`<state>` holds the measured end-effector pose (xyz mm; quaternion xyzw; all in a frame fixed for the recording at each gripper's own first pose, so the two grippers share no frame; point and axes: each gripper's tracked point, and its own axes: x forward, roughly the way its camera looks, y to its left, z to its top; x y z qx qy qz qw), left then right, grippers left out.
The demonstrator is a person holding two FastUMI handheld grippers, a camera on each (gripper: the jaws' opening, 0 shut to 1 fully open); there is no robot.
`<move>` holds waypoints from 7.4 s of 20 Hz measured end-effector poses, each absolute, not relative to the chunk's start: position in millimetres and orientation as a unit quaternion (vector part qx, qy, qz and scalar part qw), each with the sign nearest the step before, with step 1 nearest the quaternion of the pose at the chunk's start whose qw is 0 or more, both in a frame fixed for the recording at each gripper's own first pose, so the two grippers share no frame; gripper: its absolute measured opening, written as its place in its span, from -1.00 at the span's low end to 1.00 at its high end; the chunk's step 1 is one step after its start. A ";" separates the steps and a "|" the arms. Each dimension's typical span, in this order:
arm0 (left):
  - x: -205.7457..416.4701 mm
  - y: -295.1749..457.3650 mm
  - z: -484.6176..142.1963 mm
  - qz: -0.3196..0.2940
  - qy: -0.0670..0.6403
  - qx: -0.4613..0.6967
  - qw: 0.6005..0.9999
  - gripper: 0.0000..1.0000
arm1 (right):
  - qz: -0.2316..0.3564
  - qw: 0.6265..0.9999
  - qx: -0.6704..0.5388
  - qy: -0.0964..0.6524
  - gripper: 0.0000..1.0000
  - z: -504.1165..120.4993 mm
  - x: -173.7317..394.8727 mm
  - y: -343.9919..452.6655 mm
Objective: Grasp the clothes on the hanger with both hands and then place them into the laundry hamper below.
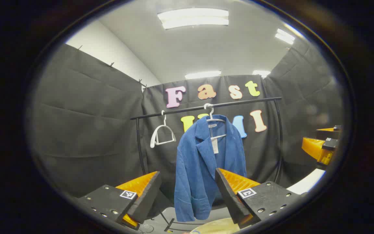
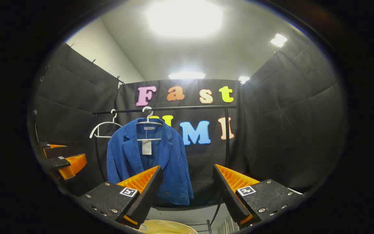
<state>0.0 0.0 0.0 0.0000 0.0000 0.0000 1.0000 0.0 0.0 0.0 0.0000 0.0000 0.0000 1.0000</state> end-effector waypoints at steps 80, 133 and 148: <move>316.5 -62.6 -63.8 0.148 0.062 0.026 0.987 0.06 | 0.207 0.976 0.020 0.062 -0.83 -82.8 389.0 112.5; 320.9 93.1 -15.6 0.146 0.061 0.022 0.987 -0.98 | 0.142 0.988 -0.032 -0.045 -0.95 -22.9 473.8 25.4; 308.4 62.0 -47.9 0.106 0.078 -0.039 0.991 -0.98 | 0.052 0.994 -0.042 -0.085 -0.95 13.3 493.1 12.6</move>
